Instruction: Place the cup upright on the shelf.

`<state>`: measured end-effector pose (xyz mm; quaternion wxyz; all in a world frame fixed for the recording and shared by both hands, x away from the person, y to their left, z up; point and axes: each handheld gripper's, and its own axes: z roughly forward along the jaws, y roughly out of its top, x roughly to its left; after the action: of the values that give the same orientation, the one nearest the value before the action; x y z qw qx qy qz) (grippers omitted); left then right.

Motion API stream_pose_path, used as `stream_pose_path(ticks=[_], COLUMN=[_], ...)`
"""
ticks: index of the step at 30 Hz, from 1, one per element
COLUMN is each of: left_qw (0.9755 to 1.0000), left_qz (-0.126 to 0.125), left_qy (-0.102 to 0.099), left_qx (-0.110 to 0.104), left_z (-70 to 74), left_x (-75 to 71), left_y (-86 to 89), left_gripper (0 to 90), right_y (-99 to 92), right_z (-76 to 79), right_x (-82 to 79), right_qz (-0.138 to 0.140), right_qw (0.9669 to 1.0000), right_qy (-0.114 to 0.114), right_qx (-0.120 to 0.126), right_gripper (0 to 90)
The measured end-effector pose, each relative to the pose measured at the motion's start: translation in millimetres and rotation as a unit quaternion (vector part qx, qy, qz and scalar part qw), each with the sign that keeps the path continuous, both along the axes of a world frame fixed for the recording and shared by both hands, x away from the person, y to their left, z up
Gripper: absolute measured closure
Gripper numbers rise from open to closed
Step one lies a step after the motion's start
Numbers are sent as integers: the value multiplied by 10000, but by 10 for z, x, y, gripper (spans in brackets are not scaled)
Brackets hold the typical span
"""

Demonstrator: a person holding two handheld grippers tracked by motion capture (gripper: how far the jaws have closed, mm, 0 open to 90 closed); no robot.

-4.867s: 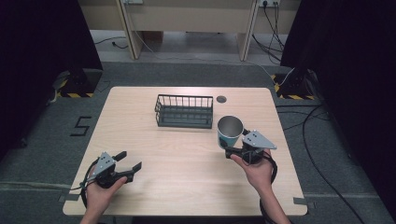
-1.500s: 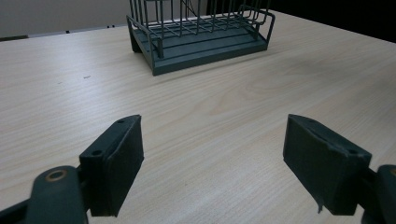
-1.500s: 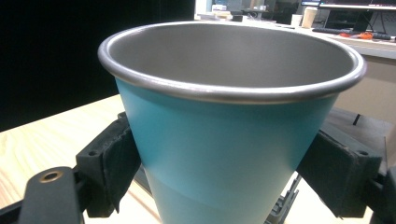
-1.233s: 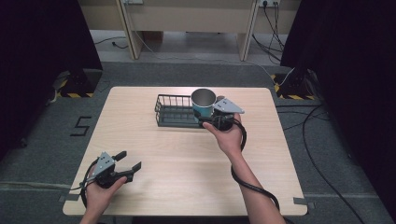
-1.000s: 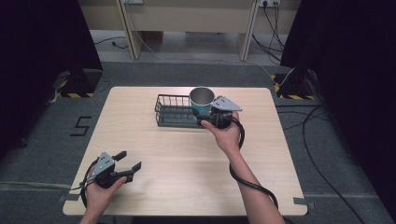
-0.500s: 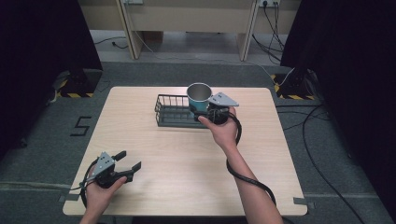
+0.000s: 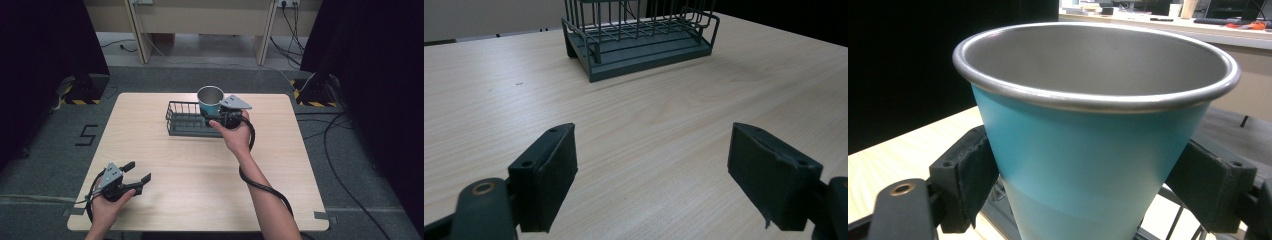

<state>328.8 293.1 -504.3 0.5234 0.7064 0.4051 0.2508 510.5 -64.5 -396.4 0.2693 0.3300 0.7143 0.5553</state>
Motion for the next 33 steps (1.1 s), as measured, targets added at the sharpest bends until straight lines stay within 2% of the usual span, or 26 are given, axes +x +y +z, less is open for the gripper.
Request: stream_pose_path(ticks=[33], left_qw=[10000], left_qz=[-33], left_qy=[-17], left_qx=[-20], left_z=[11], left_x=[-12], left_y=[-7], left_gripper=[193], right_y=[256], right_z=[-73], right_x=[320], right_qz=[-57], right_qw=[9995], right_qy=[302], right_qx=[-116], right_gripper=[184])
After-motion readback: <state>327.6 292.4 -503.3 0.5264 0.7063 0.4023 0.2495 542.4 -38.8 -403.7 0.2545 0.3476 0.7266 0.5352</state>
